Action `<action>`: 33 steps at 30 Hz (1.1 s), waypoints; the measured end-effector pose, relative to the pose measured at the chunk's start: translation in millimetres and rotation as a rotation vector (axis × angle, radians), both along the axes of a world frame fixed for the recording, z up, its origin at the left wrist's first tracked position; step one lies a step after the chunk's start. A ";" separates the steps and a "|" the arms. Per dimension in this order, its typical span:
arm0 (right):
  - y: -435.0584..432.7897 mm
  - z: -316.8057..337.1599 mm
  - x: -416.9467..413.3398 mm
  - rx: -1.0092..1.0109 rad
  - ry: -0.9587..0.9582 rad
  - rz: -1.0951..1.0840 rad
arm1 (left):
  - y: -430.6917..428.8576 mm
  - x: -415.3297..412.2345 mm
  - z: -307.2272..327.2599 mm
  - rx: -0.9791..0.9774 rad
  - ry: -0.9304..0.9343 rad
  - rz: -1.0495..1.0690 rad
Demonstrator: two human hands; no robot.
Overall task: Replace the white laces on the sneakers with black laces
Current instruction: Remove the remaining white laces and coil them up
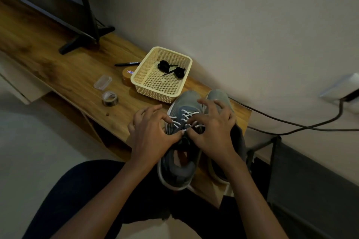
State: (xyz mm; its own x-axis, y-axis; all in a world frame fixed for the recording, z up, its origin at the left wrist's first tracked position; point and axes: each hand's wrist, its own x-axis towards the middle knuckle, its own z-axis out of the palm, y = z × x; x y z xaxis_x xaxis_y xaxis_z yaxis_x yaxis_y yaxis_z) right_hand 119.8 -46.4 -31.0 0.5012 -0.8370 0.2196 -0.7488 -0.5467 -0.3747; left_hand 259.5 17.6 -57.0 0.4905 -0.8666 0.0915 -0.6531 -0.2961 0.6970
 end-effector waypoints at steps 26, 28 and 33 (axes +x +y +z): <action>-0.4 4.6 0.0 0.167 0.072 0.092 | 2.1 -8.8 -3.1 -0.107 -0.127 -0.033; -0.4 4.4 -0.4 0.179 0.065 0.095 | 2.2 -8.5 -2.1 -0.103 -0.131 -0.036; -0.8 3.7 -1.5 0.205 0.048 0.090 | 1.3 -9.2 -1.4 -0.088 -0.183 -0.044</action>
State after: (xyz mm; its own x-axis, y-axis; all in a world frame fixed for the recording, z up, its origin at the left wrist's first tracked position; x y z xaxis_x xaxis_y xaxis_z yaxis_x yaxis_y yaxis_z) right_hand 118.3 -47.1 -27.3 0.5820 -0.8128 0.0231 -0.7201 -0.5284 -0.4498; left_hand 250.4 18.9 -58.4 0.4203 -0.8719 0.2514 -0.7821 -0.2076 0.5875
